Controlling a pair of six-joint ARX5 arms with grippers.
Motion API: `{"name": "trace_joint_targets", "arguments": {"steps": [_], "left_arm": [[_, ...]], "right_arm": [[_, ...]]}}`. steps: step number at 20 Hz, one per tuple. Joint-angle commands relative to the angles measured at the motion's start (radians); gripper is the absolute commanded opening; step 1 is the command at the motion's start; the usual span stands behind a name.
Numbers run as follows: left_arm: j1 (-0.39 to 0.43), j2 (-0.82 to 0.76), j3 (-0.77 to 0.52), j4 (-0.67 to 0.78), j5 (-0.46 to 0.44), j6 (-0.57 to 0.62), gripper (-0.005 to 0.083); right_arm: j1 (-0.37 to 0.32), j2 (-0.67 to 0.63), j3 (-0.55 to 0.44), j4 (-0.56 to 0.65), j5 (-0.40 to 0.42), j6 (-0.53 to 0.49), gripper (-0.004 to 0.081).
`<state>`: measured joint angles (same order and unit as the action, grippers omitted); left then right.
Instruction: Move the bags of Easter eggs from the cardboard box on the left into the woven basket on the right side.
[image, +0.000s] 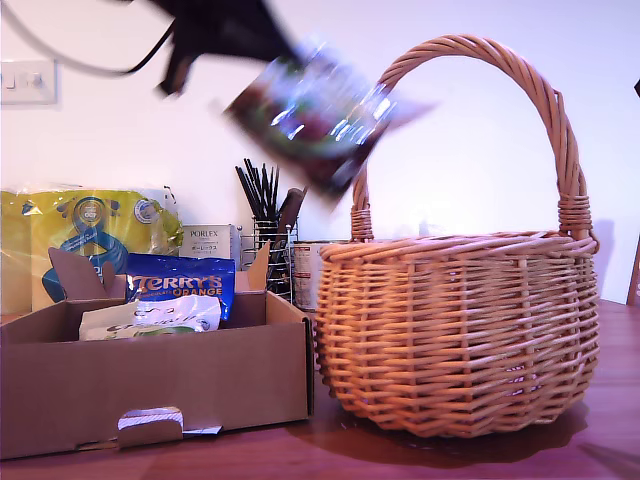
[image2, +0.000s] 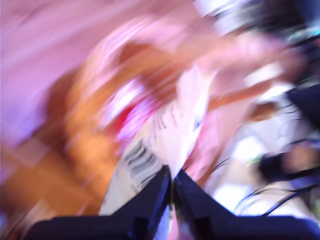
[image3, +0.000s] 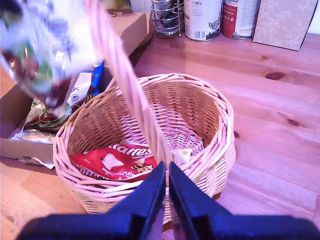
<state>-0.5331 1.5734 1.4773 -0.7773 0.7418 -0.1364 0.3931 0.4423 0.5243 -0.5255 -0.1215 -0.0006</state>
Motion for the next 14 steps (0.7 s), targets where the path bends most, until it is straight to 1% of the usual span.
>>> {"name": "trace_joint_targets", "arguments": {"steps": [1,4,8,11,13,14], "left_arm": [[-0.03,0.023,-0.016,0.032,-0.024,-0.022,-0.0021],[-0.105,0.074,-0.016,0.117,-0.059,-0.076,-0.0021],[-0.179,0.151,-0.016,0.136,-0.121,-0.071,-0.0021],[-0.201,0.161,-0.016,0.161,-0.175,-0.066,-0.0021],[-0.202,0.161,-0.016,0.174,-0.175,-0.067,-0.0013],[-0.202,0.161,-0.016,0.172,-0.175,-0.068,0.0014]], "right_arm": [[-0.001,0.0,0.022,0.005,0.001,0.001,-0.0012],[-0.001,0.0,0.022,0.005,0.0,0.001,-0.0012],[-0.001,0.0,0.022,-0.002,0.0,0.001,-0.0012],[-0.001,0.0,0.022,-0.014,0.0,0.002,-0.0012],[-0.001,0.0,0.022,-0.014,-0.001,0.004,-0.0012],[-0.001,0.0,0.022,-0.015,-0.002,0.004,-0.0012]]}}
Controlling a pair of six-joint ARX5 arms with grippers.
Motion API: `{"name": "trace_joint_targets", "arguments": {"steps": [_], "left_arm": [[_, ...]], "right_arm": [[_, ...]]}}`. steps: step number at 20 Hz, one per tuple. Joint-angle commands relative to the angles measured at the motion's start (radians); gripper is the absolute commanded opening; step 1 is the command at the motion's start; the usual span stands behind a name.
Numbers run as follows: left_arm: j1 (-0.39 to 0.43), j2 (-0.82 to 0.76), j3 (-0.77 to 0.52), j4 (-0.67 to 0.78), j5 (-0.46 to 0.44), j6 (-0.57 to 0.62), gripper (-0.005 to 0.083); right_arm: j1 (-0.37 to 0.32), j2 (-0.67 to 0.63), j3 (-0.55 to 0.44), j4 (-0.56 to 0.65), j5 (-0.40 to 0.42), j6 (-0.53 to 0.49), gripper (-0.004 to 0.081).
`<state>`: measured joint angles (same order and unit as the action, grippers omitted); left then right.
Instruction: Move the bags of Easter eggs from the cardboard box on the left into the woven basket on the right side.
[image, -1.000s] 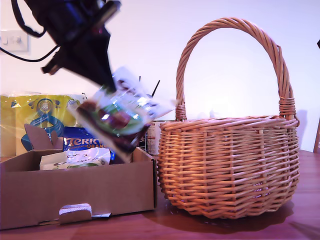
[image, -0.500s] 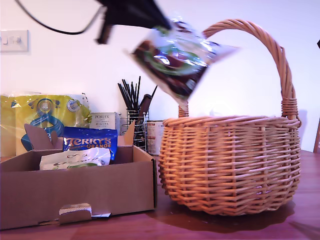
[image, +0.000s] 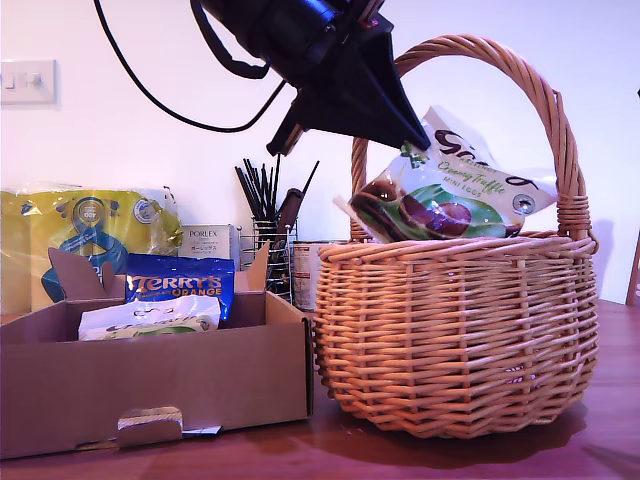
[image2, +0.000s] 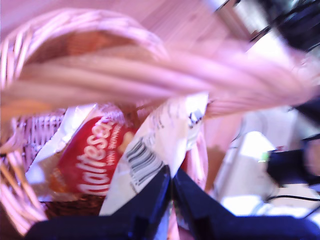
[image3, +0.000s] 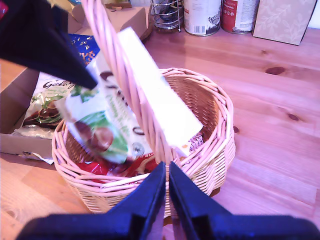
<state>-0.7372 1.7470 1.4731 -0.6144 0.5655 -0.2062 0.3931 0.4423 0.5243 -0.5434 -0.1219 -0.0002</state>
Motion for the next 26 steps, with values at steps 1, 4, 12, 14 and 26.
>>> {"name": "trace_joint_targets", "arguments": {"steps": [1,4,12,14,26], "left_arm": [[0.002,-0.013,-0.011,0.01,-0.001,-0.001,0.0063],[0.001,-0.013,-0.011,0.009,-0.029,-0.004,0.023],[-0.005,-0.013,-0.011,-0.018,-0.024,0.004,0.0244],[-0.005,-0.013,-0.011,-0.04,-0.023,0.022,0.0272],[0.011,-0.166,-0.021,-0.198,-0.324,0.261,-0.0021]], "right_arm": [[-0.001,0.0,0.022,0.002,-0.003,0.004,-0.0012],[-0.001,0.0,0.022,0.003,-0.007,0.004,-0.0012],[-0.001,0.0,0.022,0.002,-0.01,0.004,-0.0012],[-0.001,0.0,0.022,0.003,-0.01,0.004,-0.0012],[-0.001,0.0,0.022,0.004,-0.008,0.004,-0.0012]]}}
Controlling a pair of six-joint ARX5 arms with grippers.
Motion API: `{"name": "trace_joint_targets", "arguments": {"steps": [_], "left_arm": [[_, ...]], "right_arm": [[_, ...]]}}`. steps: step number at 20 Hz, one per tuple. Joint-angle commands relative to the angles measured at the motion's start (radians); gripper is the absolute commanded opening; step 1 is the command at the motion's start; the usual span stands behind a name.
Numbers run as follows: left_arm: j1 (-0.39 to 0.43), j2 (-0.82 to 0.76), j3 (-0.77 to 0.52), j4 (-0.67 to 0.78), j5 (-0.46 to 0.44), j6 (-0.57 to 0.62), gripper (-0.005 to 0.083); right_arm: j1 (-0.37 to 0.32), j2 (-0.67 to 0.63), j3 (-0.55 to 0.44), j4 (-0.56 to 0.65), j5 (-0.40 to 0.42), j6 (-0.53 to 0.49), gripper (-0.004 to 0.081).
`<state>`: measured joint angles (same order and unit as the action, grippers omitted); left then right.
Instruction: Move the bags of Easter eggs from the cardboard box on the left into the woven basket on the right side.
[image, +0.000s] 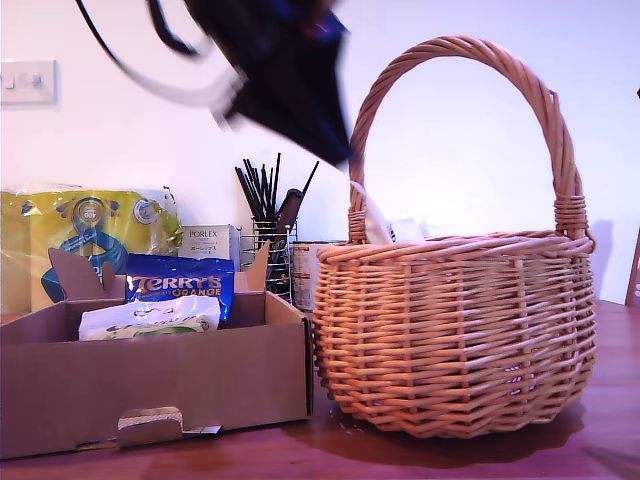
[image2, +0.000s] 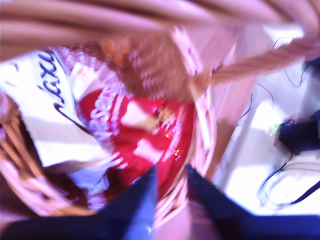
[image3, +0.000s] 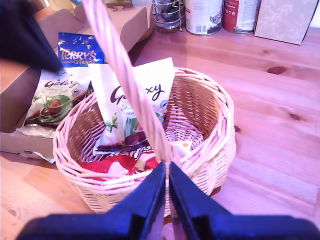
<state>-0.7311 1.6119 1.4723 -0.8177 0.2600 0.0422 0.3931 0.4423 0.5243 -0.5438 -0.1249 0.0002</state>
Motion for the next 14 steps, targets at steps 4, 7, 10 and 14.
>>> {"name": "trace_joint_targets", "arguments": {"steps": [4,7,10,14], "left_arm": [[0.088,-0.17,-0.142,0.1,-0.033,0.031,-0.0021],[0.157,-0.288,-0.311,0.236,-0.026,0.086,-0.0021],[0.247,-0.413,-0.534,0.388,0.024,0.139,-0.0021],[0.354,-0.479,-0.697,0.475,0.129,0.334,-0.0021]], "right_arm": [[-0.001,0.0,0.022,0.008,-0.003,0.003,-0.0012],[-0.001,0.0,0.022,0.011,-0.003,0.003,-0.0012],[-0.001,0.0,0.022,0.01,-0.003,0.003,-0.0012],[-0.001,0.0,0.022,0.011,-0.003,0.003,-0.0012]]}}
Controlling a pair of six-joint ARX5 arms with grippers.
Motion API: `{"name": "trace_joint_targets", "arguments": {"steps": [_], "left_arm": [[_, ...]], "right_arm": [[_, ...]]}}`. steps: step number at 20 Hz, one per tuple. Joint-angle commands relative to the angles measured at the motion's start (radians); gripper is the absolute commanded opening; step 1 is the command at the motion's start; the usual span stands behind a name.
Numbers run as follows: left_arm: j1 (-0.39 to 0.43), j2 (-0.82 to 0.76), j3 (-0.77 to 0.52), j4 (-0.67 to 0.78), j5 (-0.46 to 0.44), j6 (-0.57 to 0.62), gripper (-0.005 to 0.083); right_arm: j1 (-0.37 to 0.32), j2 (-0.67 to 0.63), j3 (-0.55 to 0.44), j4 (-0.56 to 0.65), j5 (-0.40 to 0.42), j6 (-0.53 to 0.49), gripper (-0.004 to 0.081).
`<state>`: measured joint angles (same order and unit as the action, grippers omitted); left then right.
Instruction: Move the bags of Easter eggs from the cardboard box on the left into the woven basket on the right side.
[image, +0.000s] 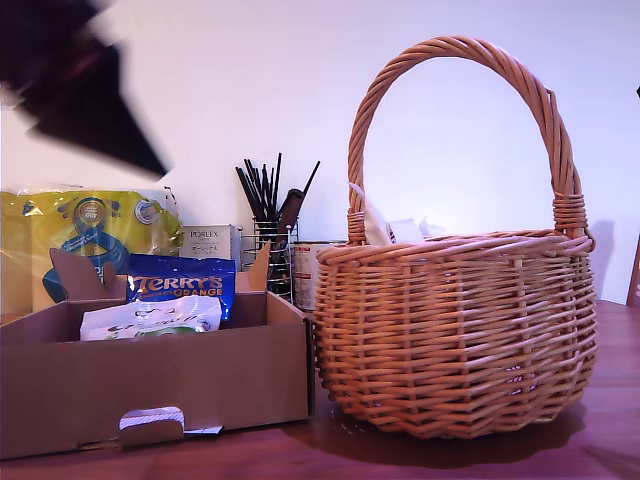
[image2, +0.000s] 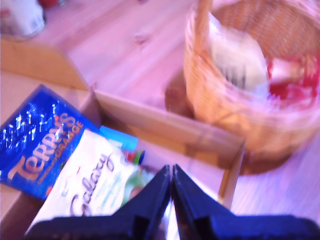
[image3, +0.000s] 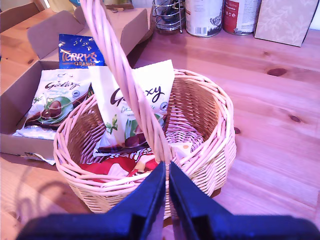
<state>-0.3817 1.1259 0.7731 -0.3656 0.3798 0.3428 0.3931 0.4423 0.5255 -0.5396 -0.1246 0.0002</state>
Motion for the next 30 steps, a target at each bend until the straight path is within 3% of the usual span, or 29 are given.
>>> {"name": "trace_joint_targets", "arguments": {"steps": [1,2,3,5,6,7,13,21,30], "left_arm": [[0.02,0.016,0.002,0.015,0.008,0.089,-0.002],[0.026,0.03,0.002,0.019,0.009,0.114,0.0],[0.026,0.045,0.002,0.023,0.01,0.169,0.0104],[0.026,0.096,0.002,0.048,0.011,0.29,0.0571],[0.026,0.125,0.002,0.071,0.011,0.336,0.0723],[0.025,0.15,0.002,0.089,0.006,0.374,0.0787],[0.031,0.276,0.003,0.203,-0.023,0.449,0.079],[0.047,0.443,0.003,0.267,-0.023,0.451,0.079],[0.052,0.579,0.003,0.2,-0.036,0.443,0.0782]], "right_arm": [[-0.001,0.0,0.021,0.006,-0.003,0.003,-0.0012],[-0.001,0.0,0.021,0.007,-0.003,0.003,-0.0012],[-0.001,0.0,0.021,0.009,-0.004,0.003,-0.0012],[-0.001,0.0,0.021,0.012,-0.004,0.003,-0.0012],[-0.001,0.0,0.021,0.012,-0.004,0.003,-0.0012],[-0.001,0.0,0.021,0.012,-0.004,0.003,-0.0012],[-0.001,0.0,0.021,0.015,-0.004,0.003,-0.0012],[-0.001,0.0,0.021,0.015,0.0,0.003,-0.0012],[-0.001,0.0,0.021,0.016,0.002,0.003,-0.0012]]}}
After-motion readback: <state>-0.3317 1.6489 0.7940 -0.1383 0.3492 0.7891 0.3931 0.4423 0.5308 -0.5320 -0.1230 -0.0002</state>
